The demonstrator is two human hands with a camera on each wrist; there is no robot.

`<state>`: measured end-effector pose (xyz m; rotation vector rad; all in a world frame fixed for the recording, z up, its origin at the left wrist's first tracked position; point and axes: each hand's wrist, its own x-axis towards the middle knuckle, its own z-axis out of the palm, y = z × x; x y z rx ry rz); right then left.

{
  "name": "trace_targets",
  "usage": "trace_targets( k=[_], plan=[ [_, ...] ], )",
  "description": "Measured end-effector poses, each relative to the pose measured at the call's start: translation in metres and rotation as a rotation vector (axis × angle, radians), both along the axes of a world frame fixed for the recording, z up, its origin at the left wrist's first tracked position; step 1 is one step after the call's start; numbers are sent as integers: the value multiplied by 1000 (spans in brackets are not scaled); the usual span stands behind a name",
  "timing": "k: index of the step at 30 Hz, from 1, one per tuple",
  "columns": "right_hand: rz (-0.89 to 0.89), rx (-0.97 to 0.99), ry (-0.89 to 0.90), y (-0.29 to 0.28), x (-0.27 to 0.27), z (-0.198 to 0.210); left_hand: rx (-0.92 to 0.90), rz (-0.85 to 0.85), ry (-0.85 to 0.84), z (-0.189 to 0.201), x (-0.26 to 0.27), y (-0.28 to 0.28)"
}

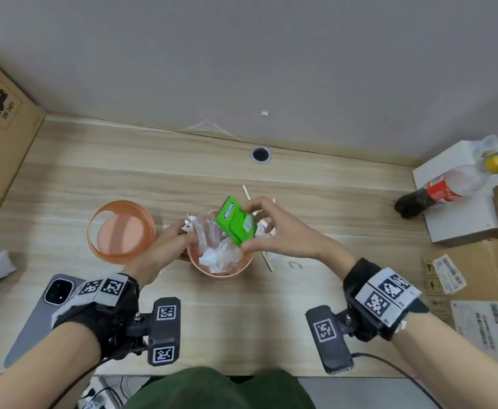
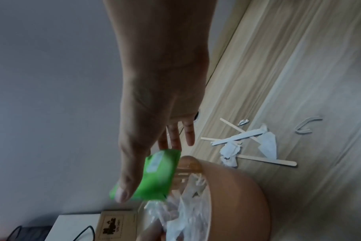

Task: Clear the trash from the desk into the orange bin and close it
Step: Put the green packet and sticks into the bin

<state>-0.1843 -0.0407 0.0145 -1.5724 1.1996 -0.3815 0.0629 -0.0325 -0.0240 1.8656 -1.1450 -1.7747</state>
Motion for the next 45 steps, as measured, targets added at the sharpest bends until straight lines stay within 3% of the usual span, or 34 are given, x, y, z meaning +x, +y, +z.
trace_targets(
  k=[2, 6, 10, 13, 15, 20, 22, 26, 29, 33, 36, 38, 42, 45],
  plan=[
    [30, -30, 0, 2, 7, 0, -20, 3, -15, -2, 0, 0],
    [-232, -112, -21, -1, -14, -11, -21, 0, -11, -1, 1, 3],
    [-347, -51, 252, 10, -60, -56, -28, 12, -16, -3, 2, 6],
    [-327, 135, 488, 31, -80, -94, -33, 8, -24, -4, 3, 9],
    [-337, 184, 558, 43, -78, -113, -38, 20, -25, -4, 3, 10],
    [-381, 81, 639, 50, -61, -126, -30, 17, -16, -7, 4, 12],
    [-408, 77, 608, 44, -57, -118, -31, 20, -14, -8, 4, 12],
    [-575, 6, 100, 19, -35, -64, -30, 40, -2, -11, 3, 12],
    [-433, -132, -90, 4, -9, -20, -28, 34, 5, -12, 4, 11],
    [-96, -41, 44, 6, 9, -7, -31, 38, 1, -9, 4, 10],
    [-202, -53, -13, 6, 12, -2, -38, 33, 9, -7, 5, 10],
    [-161, -105, -16, 4, 17, 4, -41, 31, 12, -6, 5, 10],
    [236, -274, 252, 4, 37, 9, -32, 38, 48, -4, 4, 11],
    [381, -330, 388, 4, 37, 8, -28, 43, 68, -3, 7, 11]
  ],
)
